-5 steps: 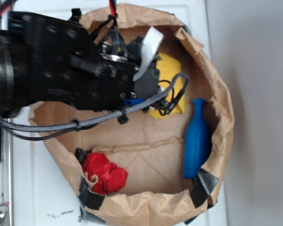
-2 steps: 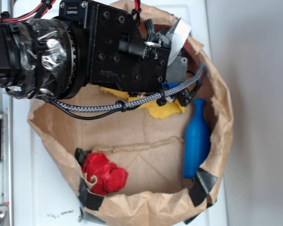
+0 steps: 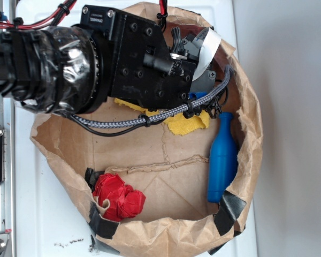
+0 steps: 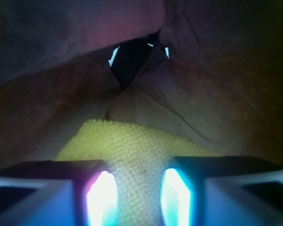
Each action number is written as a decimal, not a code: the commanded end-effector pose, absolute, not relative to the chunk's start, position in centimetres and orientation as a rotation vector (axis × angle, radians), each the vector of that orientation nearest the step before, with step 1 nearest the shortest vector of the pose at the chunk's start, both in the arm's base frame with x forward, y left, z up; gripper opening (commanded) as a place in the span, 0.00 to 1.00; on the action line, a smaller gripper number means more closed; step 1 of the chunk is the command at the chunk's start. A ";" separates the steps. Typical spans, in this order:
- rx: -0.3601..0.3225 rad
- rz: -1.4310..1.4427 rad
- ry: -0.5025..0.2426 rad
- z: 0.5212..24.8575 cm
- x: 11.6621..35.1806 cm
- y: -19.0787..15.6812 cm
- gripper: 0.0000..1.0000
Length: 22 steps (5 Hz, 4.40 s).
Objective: Grab the yellow cloth.
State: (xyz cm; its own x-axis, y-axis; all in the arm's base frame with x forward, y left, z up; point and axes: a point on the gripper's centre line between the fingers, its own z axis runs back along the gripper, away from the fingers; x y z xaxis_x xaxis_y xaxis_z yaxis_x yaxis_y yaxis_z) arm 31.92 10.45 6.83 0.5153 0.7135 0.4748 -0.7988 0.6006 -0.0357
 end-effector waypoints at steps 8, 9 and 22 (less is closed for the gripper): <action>0.038 0.859 -0.411 8.4 31.6 11.0 1.00; 0.069 0.841 -0.422 7.4 31.5 10.5 1.00; -0.107 0.624 -0.407 19.5 27.2 2.5 0.00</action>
